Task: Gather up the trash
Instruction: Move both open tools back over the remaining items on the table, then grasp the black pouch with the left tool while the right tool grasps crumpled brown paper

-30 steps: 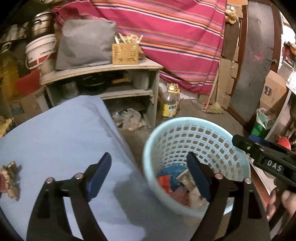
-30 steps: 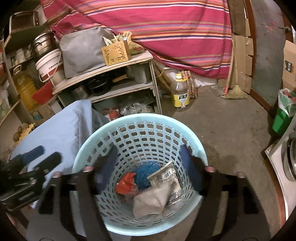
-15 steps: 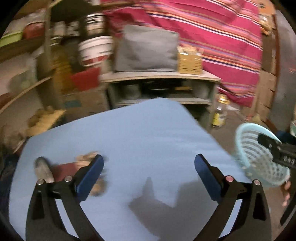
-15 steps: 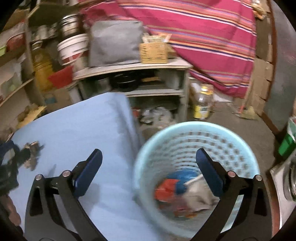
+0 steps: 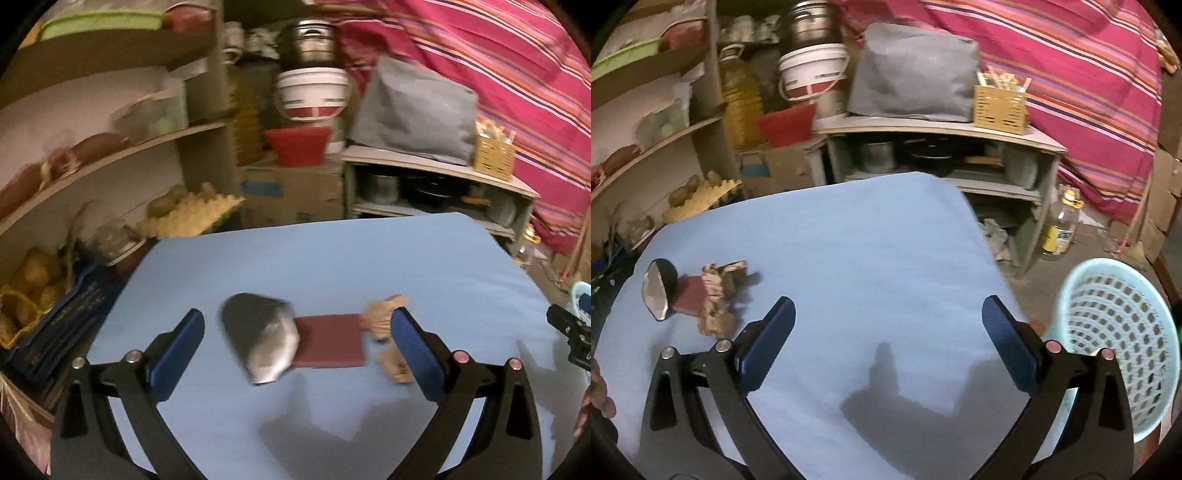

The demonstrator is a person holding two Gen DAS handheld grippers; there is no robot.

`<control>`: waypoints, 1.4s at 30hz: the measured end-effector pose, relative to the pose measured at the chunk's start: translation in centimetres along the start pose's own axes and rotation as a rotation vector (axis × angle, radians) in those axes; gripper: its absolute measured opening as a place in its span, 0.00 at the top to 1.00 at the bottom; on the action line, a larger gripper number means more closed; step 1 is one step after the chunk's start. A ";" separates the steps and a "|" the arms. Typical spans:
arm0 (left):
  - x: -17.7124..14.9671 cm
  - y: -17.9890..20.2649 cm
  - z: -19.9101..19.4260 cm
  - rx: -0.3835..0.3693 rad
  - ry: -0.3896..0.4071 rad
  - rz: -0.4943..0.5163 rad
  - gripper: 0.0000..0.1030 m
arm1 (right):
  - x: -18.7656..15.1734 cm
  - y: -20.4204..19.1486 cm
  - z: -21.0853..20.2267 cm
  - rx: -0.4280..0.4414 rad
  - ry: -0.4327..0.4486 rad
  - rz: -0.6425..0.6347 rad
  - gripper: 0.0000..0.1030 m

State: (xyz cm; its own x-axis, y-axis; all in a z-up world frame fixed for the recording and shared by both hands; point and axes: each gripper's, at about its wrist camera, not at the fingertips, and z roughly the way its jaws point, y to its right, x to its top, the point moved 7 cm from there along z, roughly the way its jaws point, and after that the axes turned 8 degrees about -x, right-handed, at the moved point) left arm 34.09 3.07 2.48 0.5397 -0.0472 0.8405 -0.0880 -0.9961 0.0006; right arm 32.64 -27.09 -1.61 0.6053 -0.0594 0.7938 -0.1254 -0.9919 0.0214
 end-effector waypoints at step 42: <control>-1.2 -4.4 7.9 -0.041 -0.144 -0.141 0.05 | -2.7 -13.1 4.1 0.234 -0.151 -0.177 0.61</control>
State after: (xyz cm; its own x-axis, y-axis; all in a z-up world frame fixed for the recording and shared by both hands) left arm 40.44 6.94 -2.78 0.6632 0.0790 0.7443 -0.0359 -0.9899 0.1371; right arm 35.87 -14.39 -6.54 0.7134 0.1174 0.6909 0.1652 -0.9863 -0.0029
